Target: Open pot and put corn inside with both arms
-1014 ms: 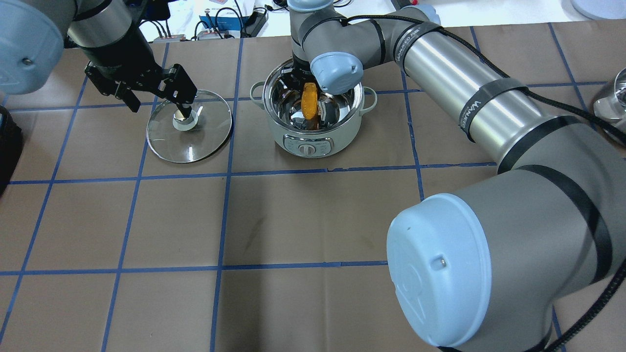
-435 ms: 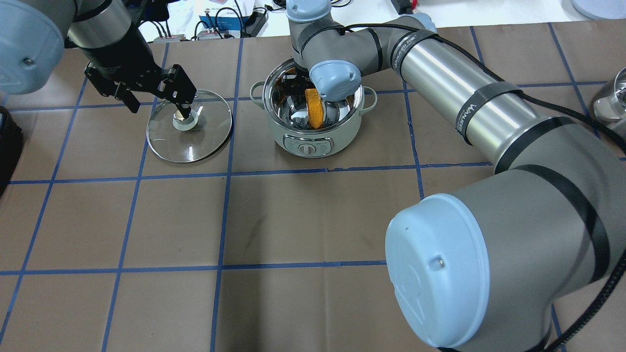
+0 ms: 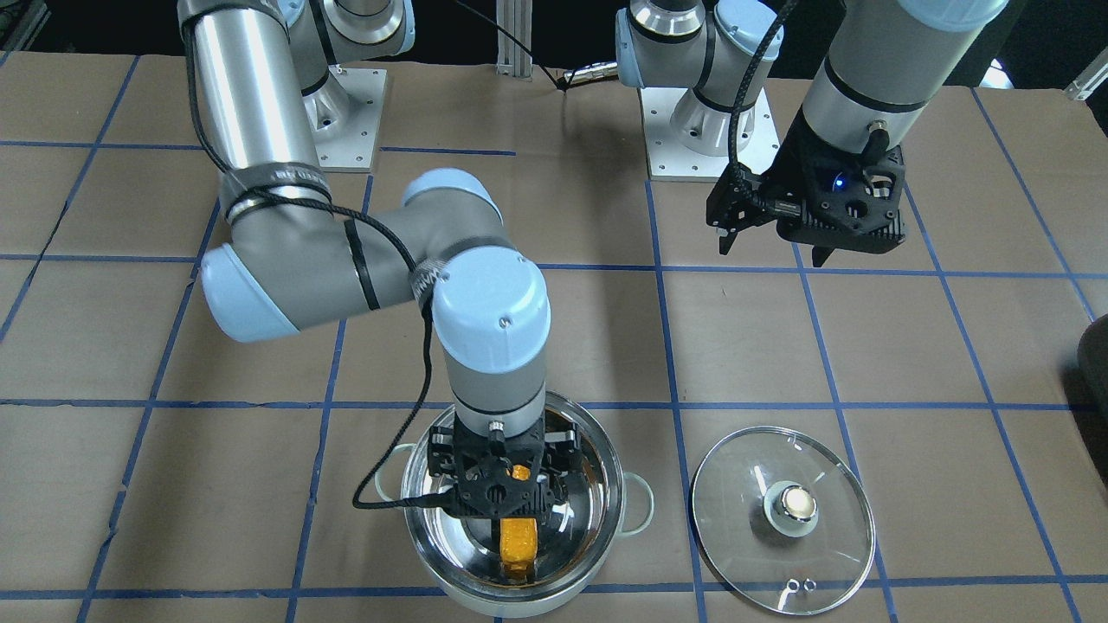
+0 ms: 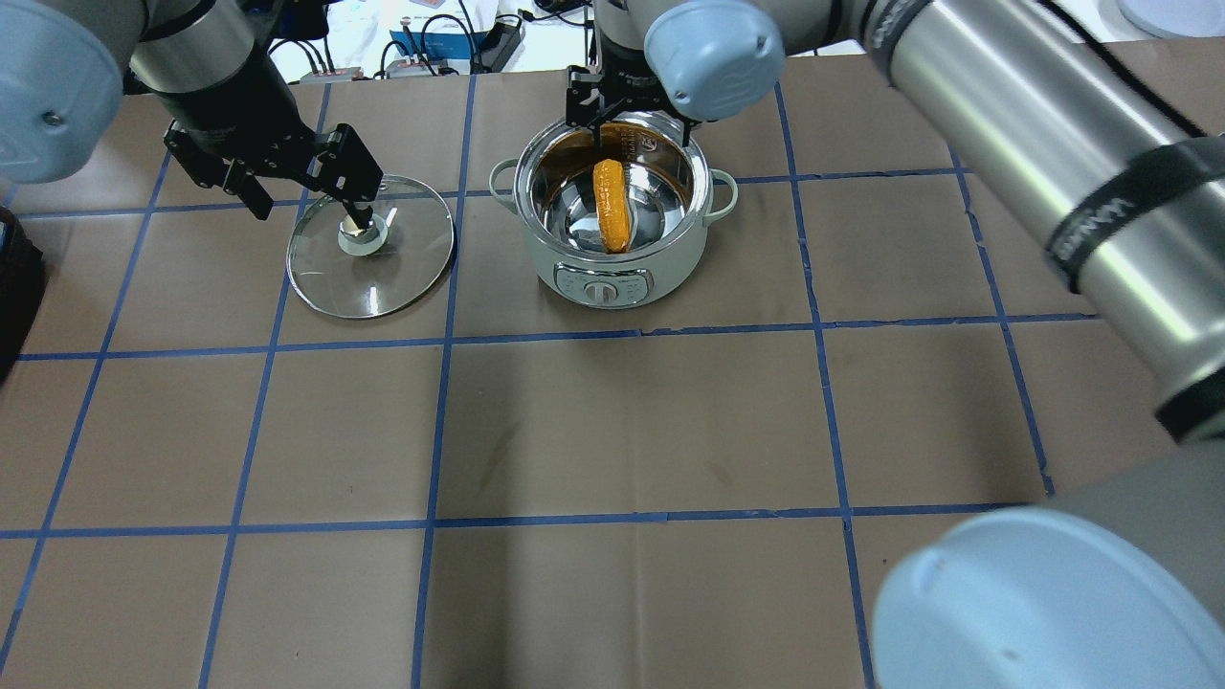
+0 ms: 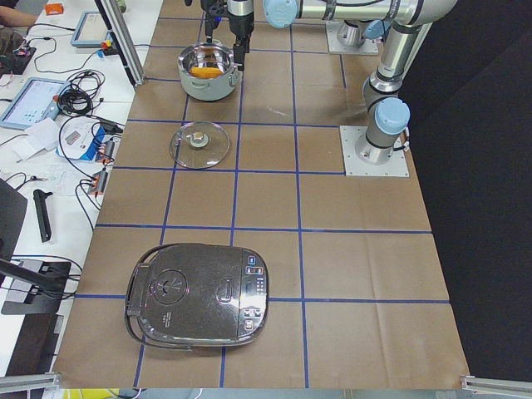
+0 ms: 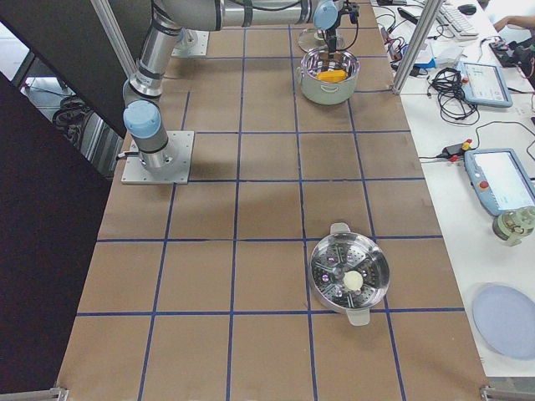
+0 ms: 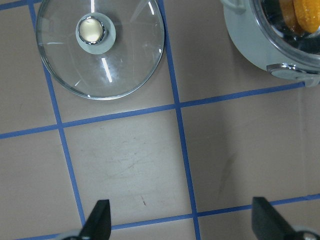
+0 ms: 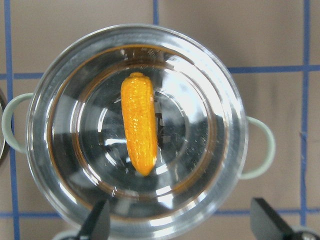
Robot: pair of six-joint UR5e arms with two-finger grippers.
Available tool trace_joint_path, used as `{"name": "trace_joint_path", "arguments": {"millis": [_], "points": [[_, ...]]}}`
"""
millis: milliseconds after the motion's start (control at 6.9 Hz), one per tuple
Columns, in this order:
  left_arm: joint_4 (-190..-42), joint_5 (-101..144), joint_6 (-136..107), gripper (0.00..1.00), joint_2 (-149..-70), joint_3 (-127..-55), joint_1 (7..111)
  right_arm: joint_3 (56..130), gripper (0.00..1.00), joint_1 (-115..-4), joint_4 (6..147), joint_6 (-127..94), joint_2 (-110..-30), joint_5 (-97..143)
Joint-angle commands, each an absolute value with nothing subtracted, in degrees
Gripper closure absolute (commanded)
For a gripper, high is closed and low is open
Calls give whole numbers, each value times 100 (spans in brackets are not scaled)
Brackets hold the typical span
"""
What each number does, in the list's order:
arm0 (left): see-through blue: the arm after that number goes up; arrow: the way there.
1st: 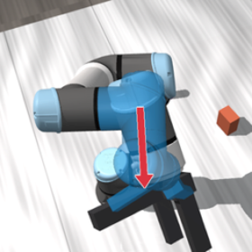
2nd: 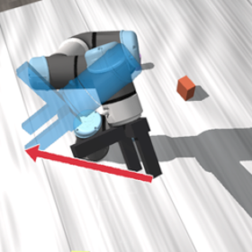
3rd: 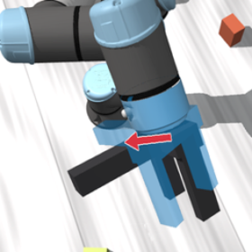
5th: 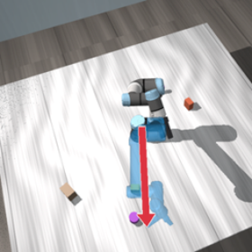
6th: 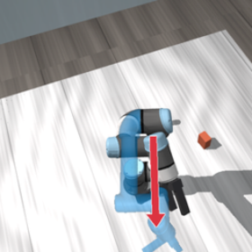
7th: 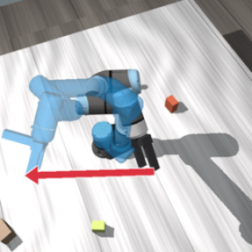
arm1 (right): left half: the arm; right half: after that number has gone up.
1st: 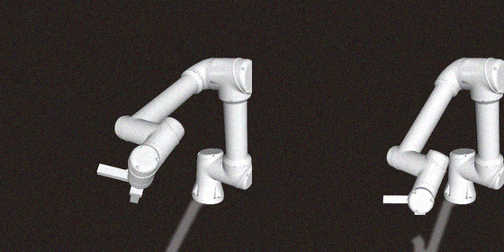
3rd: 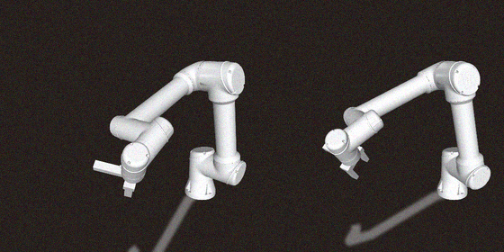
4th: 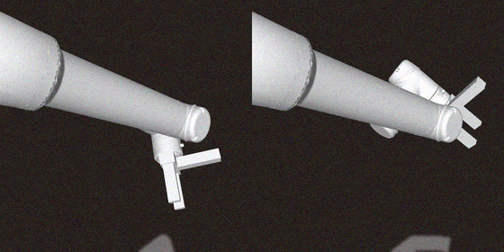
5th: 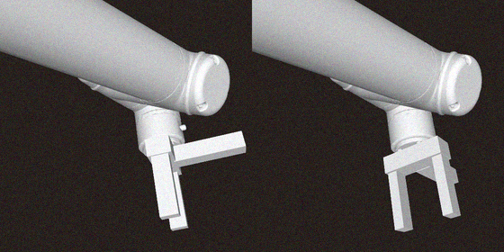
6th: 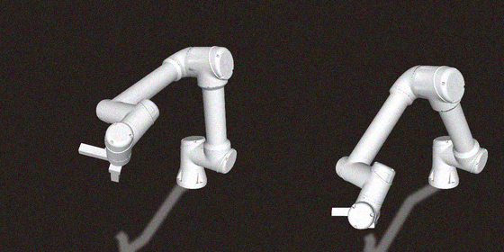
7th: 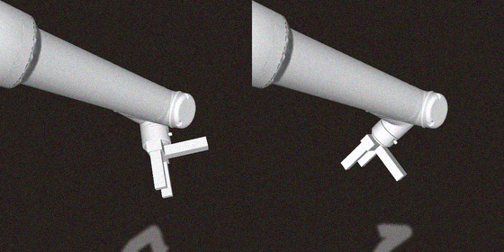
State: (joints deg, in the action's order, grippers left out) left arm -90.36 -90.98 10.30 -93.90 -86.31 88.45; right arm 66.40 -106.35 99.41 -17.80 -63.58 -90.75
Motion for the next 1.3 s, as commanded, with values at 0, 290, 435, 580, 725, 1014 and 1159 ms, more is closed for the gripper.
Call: {"name": "trace_joint_path", "arguments": {"millis": [0,290,435,580,725,1014,1159], "points": [[-9035,-9105,1055,0,-9387,-8631,8833,6993,0,-9918,8217,-1226,-7798,-9062],[-9035,-9105,1063,0,-9395,-8640,8833,8229,0,-9459,8015,-844,-8986,-9070],[-9035,-9123,1072,0,-9387,-8631,8807,8479,0,-9474,8068,-783,-9113,-9105],[-9035,-9123,1072,0,-9378,-8631,8815,8499,0,-9457,8199,-652,-9106,-9088],[-9026,-9114,1081,0,-9378,-8631,8807,8499,0,-9501,8226,-563,-9105,-9114],[-9026,-9105,1072,0,-9378,-8631,8815,8517,0,-9527,8481,-396,-9114,-9071],[-9035,-9158,1107,0,-9369,-8622,8807,8525,0,-9536,8481,-404,-9106,-9062]]}}
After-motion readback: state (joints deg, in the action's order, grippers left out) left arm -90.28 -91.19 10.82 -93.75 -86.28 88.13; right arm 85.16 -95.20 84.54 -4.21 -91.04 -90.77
